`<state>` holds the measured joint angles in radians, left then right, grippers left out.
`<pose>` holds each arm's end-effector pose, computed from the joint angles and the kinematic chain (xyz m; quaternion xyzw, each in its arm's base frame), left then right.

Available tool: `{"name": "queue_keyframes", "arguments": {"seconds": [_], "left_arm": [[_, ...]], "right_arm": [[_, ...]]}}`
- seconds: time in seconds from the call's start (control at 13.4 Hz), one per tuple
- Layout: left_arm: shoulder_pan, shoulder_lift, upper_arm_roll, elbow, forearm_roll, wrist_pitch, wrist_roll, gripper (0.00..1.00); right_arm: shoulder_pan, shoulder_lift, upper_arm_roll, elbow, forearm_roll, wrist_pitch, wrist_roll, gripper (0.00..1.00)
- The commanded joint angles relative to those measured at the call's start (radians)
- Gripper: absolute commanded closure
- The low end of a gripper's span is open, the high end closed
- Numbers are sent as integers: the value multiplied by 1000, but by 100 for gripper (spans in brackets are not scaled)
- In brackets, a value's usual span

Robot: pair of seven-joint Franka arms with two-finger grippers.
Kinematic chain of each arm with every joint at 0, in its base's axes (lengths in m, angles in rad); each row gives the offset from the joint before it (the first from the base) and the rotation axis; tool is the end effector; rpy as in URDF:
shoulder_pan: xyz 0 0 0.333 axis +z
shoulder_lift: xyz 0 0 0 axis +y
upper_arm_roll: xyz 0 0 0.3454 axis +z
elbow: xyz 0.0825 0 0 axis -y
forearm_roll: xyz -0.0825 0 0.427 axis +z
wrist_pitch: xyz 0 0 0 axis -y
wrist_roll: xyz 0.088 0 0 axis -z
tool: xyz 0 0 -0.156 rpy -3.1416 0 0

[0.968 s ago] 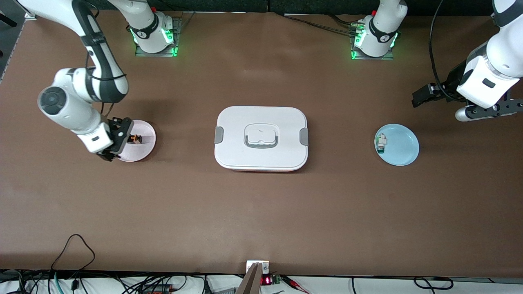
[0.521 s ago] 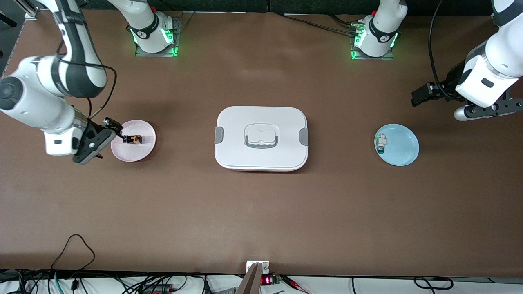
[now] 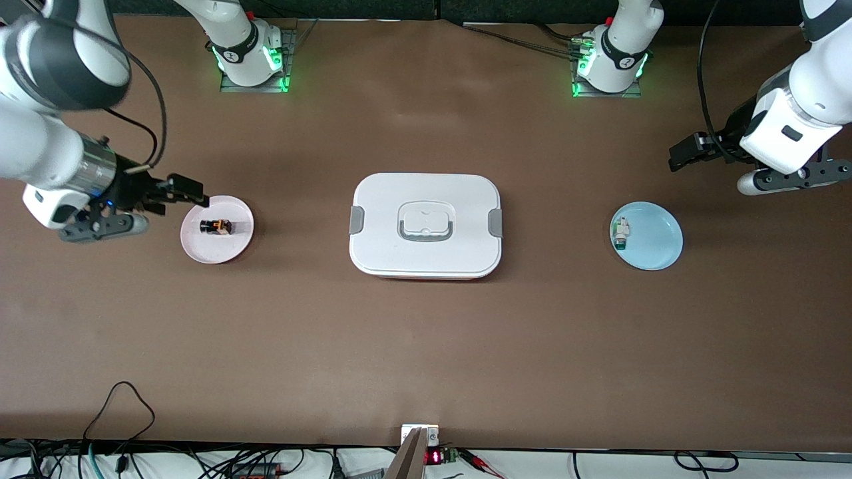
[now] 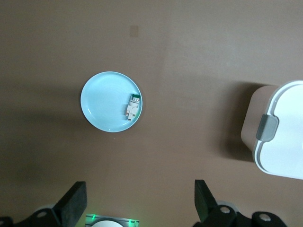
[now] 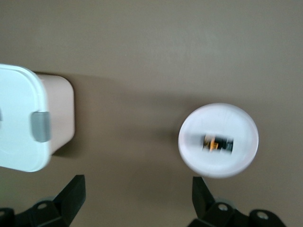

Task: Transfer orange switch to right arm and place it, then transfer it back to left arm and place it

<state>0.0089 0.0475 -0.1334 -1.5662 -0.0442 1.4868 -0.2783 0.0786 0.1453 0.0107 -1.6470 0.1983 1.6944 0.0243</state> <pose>0.5911 -0.0796 0.5728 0.9948 0.0761 -0.0670 0.0121 0.6342 0.0849 0.4884 -0.9938 -0.0153 0.0542 0.0954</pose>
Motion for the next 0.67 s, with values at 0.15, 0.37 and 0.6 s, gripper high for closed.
{"name": "queue_keyframes", "arguments": {"seconds": [0.15, 0.37, 0.6], "left_arm": [[9, 0, -9, 20, 0, 0, 53, 0], [6, 0, -9, 20, 1, -6, 51, 0], [5, 0, -9, 20, 1, -6, 51, 0]], "right_arm": [[4, 14, -14, 125, -224, -91, 60, 0], [1, 13, -70, 156, -247, -99, 68, 0], [-3, 7, -106, 156, -252, -134, 85, 0]]}}
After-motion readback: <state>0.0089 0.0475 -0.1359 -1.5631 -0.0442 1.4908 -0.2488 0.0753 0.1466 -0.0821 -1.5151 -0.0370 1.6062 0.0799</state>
